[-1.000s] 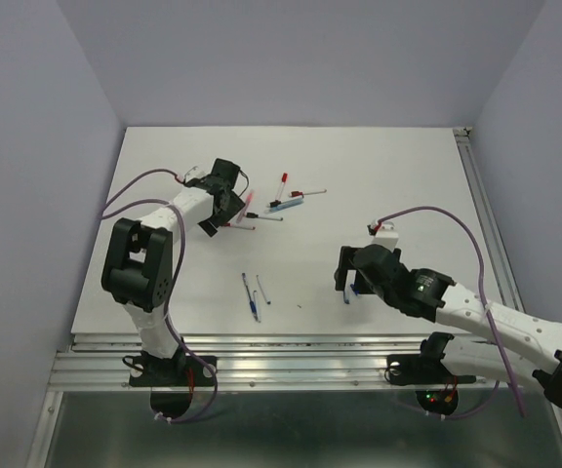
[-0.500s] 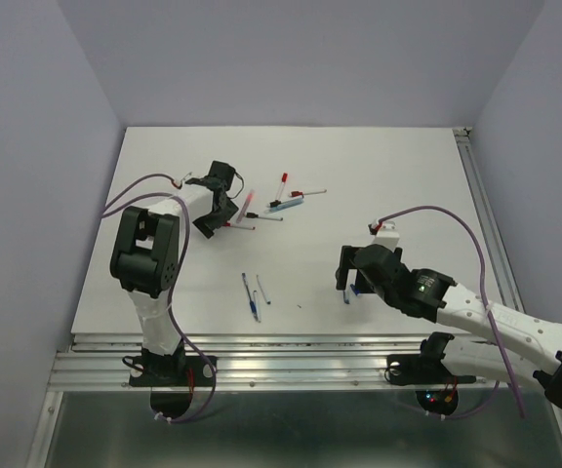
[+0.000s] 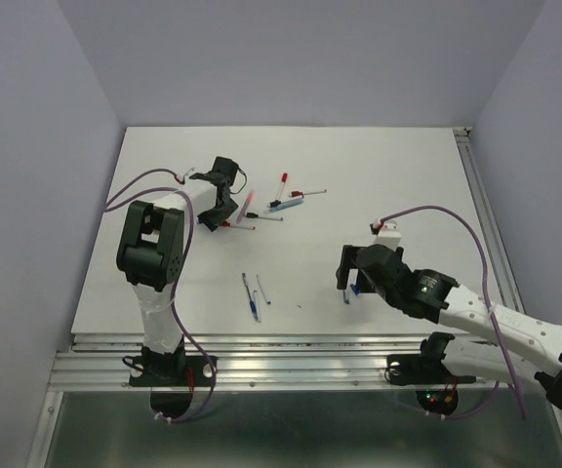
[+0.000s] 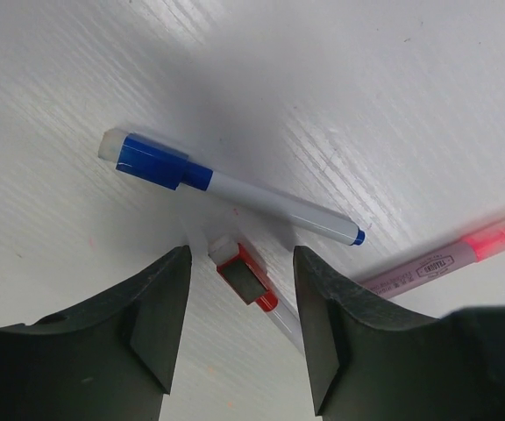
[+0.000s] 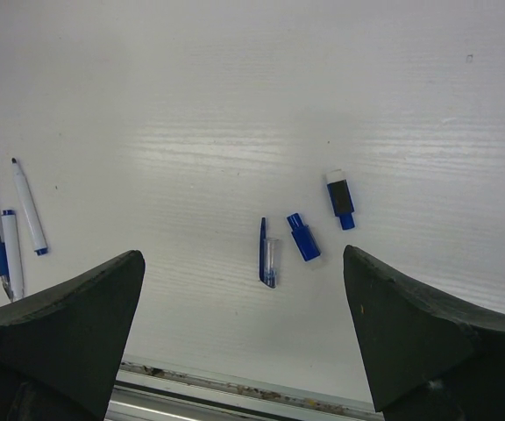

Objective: Open the pen caps

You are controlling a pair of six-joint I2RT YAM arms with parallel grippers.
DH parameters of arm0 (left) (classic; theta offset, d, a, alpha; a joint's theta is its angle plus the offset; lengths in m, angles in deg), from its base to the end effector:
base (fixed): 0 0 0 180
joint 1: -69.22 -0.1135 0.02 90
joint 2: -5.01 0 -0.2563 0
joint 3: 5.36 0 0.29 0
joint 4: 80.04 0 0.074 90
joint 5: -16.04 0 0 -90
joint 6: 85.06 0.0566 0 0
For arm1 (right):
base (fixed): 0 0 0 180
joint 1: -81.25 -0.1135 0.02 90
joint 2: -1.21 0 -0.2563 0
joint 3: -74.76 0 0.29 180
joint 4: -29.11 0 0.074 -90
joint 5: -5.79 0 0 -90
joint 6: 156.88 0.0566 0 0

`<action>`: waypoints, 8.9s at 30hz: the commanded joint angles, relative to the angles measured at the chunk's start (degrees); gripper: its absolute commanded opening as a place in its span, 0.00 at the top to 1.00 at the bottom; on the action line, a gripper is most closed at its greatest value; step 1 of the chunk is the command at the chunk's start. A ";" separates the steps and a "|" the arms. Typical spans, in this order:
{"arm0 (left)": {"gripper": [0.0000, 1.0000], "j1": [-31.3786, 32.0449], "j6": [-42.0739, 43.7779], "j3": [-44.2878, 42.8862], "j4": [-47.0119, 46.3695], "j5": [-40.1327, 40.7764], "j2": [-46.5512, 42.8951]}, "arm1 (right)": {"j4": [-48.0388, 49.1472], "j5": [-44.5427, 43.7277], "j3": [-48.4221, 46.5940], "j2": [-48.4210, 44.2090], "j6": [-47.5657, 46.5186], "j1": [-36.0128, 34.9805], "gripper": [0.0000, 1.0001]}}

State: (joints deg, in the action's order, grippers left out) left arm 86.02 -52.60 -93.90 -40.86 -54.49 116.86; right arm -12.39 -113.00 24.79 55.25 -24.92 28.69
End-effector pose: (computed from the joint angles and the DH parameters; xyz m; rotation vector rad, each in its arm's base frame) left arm 0.4272 -0.1093 0.1237 -0.9915 2.3617 -0.0286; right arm 0.1708 0.1782 0.2121 0.0270 2.2623 0.2830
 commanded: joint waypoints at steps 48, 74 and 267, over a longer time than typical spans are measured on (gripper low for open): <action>0.46 10.00 12.36 10.59 5.71 -0.75 -5.77 | 3.28 -2.58 2.60 -2.45 1.20 0.17 0.00; 1.00 13.53 14.82 10.86 6.33 1.80 -5.77 | 1.26 0.13 2.34 -4.73 2.09 0.26 0.00; 0.01 9.06 48.47 14.20 -23.19 -14.79 -26.87 | -4.54 -12.43 3.30 -15.20 23.26 -5.81 0.00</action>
State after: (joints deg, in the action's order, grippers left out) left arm 100.90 -17.45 -78.66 -60.64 -68.90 90.72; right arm -19.21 -123.87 27.00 39.84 0.43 22.79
